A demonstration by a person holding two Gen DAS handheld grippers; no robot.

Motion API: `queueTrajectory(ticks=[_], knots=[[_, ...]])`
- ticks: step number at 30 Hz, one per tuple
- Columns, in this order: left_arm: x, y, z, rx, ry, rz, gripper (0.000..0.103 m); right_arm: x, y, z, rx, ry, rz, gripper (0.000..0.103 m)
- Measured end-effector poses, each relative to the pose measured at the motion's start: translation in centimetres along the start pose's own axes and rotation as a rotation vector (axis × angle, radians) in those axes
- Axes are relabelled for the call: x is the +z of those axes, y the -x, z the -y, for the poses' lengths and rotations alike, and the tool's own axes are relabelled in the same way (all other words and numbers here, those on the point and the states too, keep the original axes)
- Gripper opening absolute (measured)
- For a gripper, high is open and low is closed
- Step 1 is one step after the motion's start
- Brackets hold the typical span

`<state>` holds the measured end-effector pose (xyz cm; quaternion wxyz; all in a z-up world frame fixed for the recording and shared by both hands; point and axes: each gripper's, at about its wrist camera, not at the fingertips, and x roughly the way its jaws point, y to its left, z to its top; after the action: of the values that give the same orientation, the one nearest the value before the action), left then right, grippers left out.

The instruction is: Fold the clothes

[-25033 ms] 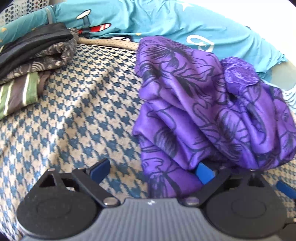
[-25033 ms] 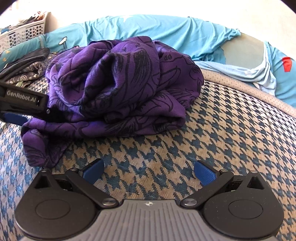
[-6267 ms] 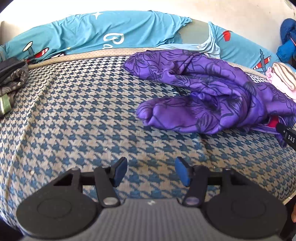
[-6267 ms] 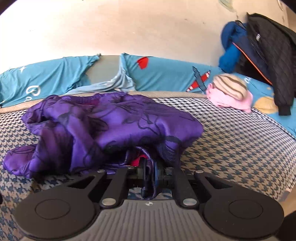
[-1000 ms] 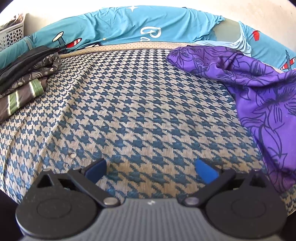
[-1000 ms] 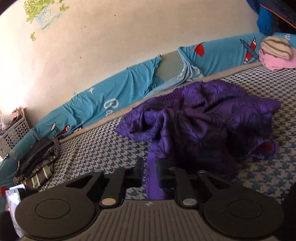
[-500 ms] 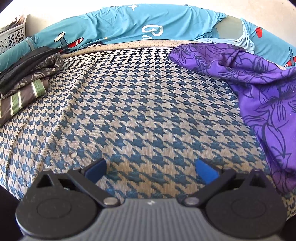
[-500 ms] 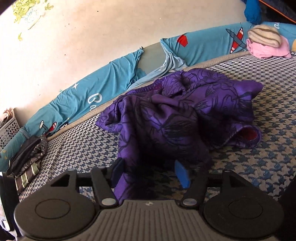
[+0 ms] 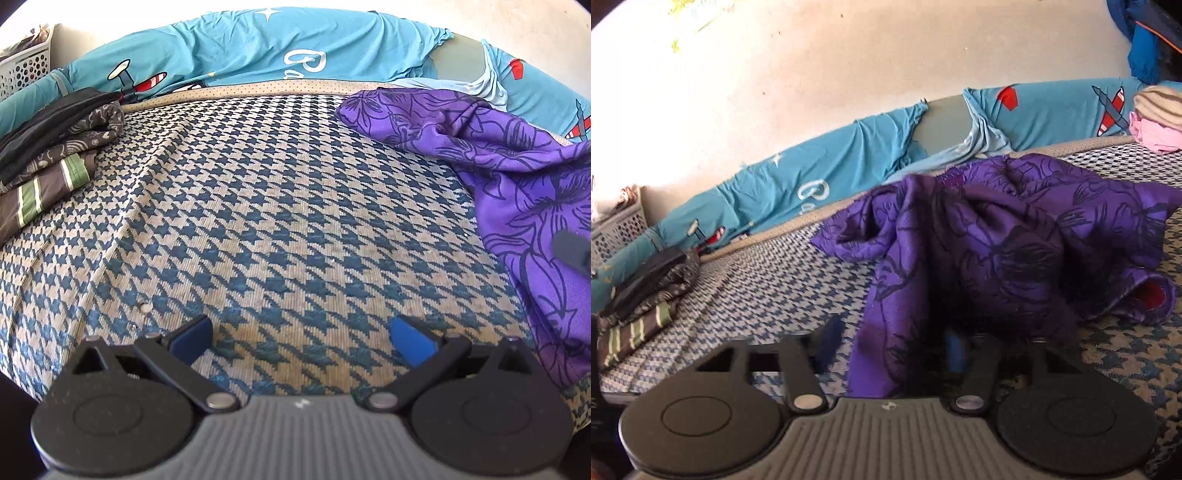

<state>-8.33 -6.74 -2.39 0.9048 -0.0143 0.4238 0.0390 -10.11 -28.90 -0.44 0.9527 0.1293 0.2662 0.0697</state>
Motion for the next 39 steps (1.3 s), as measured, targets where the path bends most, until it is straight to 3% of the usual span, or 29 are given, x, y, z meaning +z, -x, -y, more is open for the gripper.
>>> queueTrajectory(ticks=[2, 9, 12, 19, 23, 26, 34, 39], knots=[[0.1, 0.0, 0.1, 0.001, 0.001, -0.001, 0.103, -0.2, -0.4, 0.3, -0.018, 0.009, -0.016, 0.008], [0.5, 0.1, -0.2, -0.011, 0.039, -0.021, 0.103, 2.0, 4.5, -1.4, -0.011, 0.177, 0.091, 0.007], [0.7, 0.3, -0.8, -0.024, 0.069, -0.027, 0.103, 3.4, 6.5, -2.5, 0.025, 0.249, 0.077, 0.007], [0.9, 0.8, -2.5, -0.042, 0.164, -0.033, 0.103, 2.3, 6.2, -3.9, 0.113, 0.287, -0.056, 0.008], [0.9, 1.1, -2.9, -0.036, 0.174, -0.03, 0.103, -0.7, 3.9, -5.6, 0.158, 0.347, -0.208, 0.018], [0.8, 1.2, -3.4, -0.021, 0.197, -0.032, 0.103, -1.3, 4.8, -6.7, 0.185, 0.428, -0.188, 0.027], [1.0, 1.1, -3.1, -0.007, 0.177, -0.03, 0.103, 1.6, 6.4, -5.3, 0.258, 0.309, -0.141, 0.028], [0.9, 1.1, -3.0, 0.003, 0.171, -0.036, 0.103, 2.9, 7.0, -5.1, 0.3, 0.311, -0.123, 0.04]])
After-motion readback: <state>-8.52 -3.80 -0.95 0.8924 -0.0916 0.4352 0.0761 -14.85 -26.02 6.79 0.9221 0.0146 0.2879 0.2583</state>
